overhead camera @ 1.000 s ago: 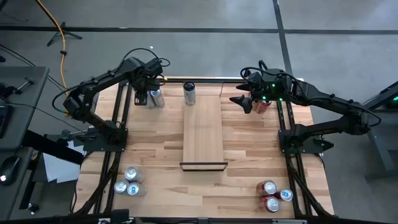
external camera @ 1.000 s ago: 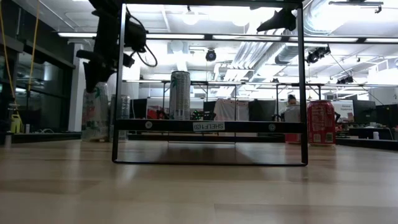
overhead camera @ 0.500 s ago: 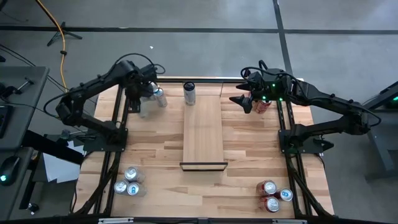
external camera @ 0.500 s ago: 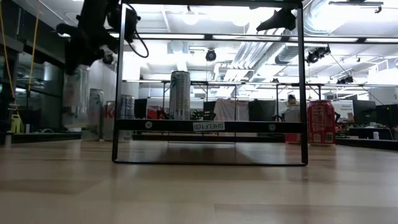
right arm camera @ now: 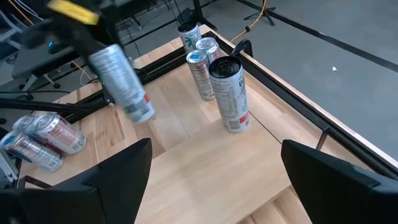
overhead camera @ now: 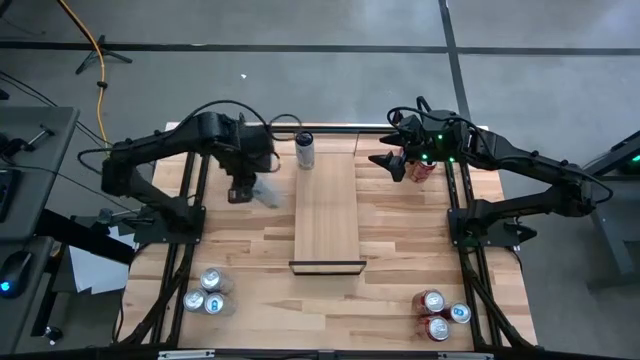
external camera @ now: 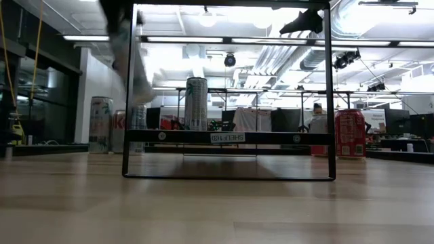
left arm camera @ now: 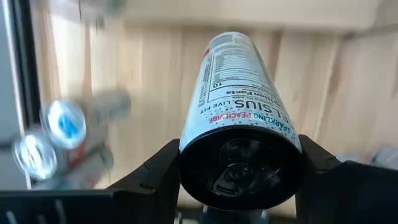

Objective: Place canned beverage on shelf
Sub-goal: Put the bottom white-pink soda can on the shelf aligned with the other white-pink soda can

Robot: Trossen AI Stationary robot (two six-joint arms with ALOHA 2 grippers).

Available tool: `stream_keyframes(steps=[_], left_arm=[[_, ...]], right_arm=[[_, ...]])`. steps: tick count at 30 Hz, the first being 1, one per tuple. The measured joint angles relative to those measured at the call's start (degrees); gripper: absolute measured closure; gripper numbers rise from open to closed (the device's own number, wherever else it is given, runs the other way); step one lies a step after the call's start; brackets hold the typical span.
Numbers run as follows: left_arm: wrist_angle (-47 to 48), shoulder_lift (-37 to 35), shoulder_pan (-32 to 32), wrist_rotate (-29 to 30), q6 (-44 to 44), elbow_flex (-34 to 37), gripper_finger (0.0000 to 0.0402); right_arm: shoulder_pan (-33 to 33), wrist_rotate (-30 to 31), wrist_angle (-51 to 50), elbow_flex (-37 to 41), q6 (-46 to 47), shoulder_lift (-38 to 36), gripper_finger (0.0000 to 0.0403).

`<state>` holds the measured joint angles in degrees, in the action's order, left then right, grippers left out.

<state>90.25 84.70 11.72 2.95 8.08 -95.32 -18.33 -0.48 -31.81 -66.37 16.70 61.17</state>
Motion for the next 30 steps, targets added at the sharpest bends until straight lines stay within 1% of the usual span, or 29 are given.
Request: stream_keyframes(steps=[5, 9, 12, 15, 17, 20, 24, 27, 30], left_arm=[[-0.21, 10.35, -6.74, 4.63, -1.84, -14.11, 0.0242], [-0.38, 19.09, -7.87, 5.52, -0.54, -23.51, 0.0242], [-0.34, 23.91, -7.60, 5.80, 0.38, -27.84, 0.0242], [-0.37, 26.94, -7.18, 5.80, 1.54, -29.24, 0.0242], [-0.04, 28.30, -6.82, 5.80, 2.07, -29.24, 0.0242], [-0.23, 30.20, -6.57, 5.80, 2.08, -29.24, 0.0242], [-0.22, 32.23, -6.49, 5.87, 3.08, -29.26, 0.0242], [-0.24, 33.33, -6.49, 5.85, 3.56, -29.26, 0.0242], [-0.25, 33.95, -6.49, 5.83, 4.93, -29.26, 0.0241]], right_arm=[[0.00, -0.01, 0.02, 0.00, 0.03, 0.02, 0.0059], [0.00, -0.01, 0.00, 0.00, 1.40, 0.00, 0.0059], [0.00, -0.97, -0.10, 0.00, 2.66, 0.00, 0.0059], [0.08, -4.56, -1.87, -0.02, 2.96, -0.02, 0.0059], [0.84, -5.63, -5.61, -0.02, 2.89, -0.04, 0.0059], [2.44, -5.32, -14.09, 0.02, 1.93, -0.04, 0.0059], [5.38, -2.79, -20.40, 2.71, 2.26, -0.09, 0.0059], [7.59, -1.96, -18.32, 6.68, 4.73, -0.15, 0.0059], [10.05, -1.93, -11.45, 12.48, 7.66, -0.15, 0.0059]])
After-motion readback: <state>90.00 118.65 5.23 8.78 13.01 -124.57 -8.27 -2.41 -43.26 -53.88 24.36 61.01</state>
